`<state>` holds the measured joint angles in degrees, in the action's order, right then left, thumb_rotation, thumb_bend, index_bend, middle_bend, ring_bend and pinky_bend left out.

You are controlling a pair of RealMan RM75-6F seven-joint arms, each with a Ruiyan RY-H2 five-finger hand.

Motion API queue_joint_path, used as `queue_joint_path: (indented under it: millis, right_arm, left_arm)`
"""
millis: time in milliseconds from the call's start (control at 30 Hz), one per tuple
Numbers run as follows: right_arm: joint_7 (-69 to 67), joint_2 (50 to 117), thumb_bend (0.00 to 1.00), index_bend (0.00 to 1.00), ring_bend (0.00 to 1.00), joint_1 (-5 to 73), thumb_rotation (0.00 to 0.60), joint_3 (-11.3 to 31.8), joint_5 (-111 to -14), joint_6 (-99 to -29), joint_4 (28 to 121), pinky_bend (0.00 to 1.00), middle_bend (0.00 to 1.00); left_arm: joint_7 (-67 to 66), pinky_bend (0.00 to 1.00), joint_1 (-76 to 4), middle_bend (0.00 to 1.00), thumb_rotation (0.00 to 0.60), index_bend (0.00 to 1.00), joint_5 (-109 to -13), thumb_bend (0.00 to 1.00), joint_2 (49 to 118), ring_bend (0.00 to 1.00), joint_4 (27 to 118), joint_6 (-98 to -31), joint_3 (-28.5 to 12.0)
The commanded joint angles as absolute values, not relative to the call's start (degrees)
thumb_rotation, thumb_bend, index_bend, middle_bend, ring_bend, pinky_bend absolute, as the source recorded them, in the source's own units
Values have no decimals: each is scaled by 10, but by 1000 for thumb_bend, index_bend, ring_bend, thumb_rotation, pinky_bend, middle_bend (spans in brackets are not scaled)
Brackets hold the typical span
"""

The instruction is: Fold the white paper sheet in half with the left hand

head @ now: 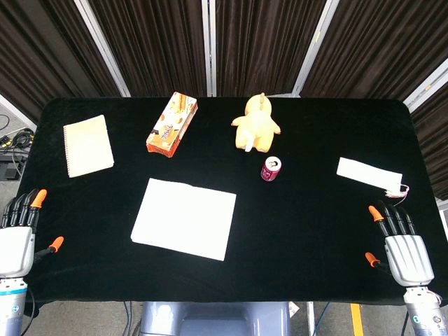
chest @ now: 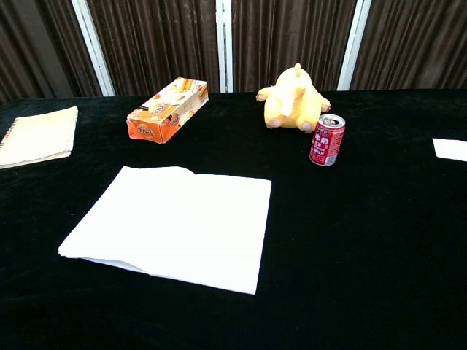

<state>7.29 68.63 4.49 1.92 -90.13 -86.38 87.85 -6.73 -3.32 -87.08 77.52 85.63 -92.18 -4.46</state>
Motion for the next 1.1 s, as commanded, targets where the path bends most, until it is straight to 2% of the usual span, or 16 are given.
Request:
queue_joint_path:
  millis: [33,833,1100]
  right_arm:
    - [73,686,54,0,0,44,600,19,-902,-865,879,0,0]
    - [65,686,55,0,0,43,600,18,-901,-865,875,0,0]
    - [66,686,55,0,0,42,600,17,-901,-863,878,0,0]
  left_arm:
    - [-68,0,-34,0,600,0,-873,174,776,0,857,-922,-44]
    - [-73,0,-42,0,600,0,-885,182,778,0,856,-907,-35]
    - [-104,0,-69,0,600,0,-909,210,784,0,865,-860,-15]
